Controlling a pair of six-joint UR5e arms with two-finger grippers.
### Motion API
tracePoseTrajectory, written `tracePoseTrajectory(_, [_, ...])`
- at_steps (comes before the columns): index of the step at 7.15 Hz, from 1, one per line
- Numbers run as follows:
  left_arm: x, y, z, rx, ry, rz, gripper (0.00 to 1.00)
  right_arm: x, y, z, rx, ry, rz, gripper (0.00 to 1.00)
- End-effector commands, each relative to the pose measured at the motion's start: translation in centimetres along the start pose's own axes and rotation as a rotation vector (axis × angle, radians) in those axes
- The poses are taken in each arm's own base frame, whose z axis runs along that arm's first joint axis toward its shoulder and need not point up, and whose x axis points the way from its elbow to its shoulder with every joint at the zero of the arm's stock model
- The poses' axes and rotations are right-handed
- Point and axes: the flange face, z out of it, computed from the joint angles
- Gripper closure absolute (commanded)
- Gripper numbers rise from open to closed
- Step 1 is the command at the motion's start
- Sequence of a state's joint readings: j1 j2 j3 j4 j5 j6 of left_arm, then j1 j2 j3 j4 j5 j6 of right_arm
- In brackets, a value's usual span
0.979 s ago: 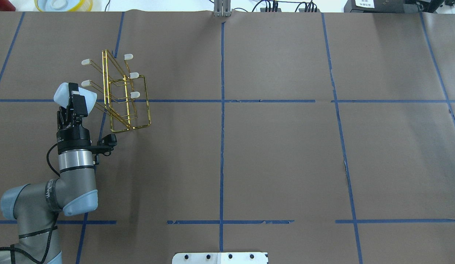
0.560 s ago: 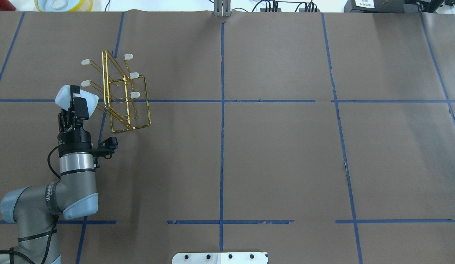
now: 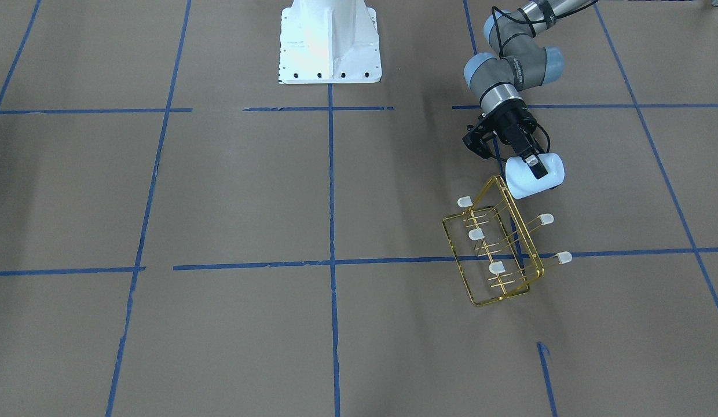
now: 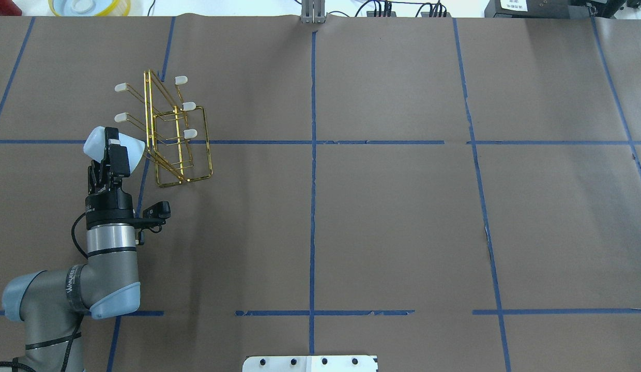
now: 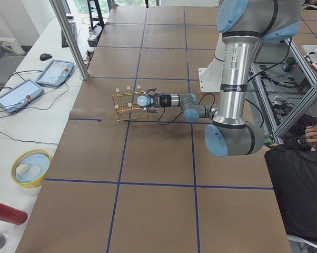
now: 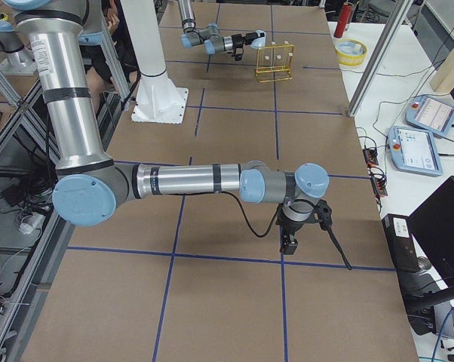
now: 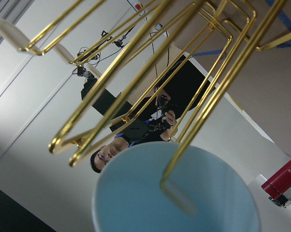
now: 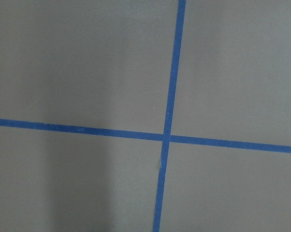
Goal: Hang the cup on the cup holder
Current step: 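Open the left gripper to release the cup on the peg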
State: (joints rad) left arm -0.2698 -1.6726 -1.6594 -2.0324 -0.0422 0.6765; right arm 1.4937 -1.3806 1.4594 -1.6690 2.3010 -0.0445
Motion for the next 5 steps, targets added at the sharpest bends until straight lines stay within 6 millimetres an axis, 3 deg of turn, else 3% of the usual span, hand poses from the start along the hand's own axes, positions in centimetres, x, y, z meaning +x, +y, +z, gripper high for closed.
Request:
tracePoseTrajectory(1, [0.51, -0.28, -0.44, 0.008, -0.001, 0.011, 0.68, 0.04, 0.01, 0.01, 0.000, 0.000, 0.001, 0.00])
tracePoseTrajectory(2, [0.80, -0.29, -0.43, 0.007, -0.002, 0.017, 0.67, 0.04, 0.01, 0.01, 0.000, 0.000, 0.001, 0.00])
tracePoseTrajectory(3, [0.75, -0.35, -0.43, 0.008, 0.000, 0.017, 0.46, 0.04, 0.01, 0.01, 0.000, 0.000, 0.002, 0.00])
tracePoseTrajectory(4, [0.75, -0.25, -0.35, 0.007, 0.001, 0.014, 0.00, 0.04, 0.01, 0.01, 0.000, 0.000, 0.002, 0.00])
tracePoseTrajectory(5, [0.75, -0.25, -0.35, 0.007, 0.001, 0.014, 0.00, -0.01, 0.00, -0.05, 0.001, 0.000, 0.000, 0.00])
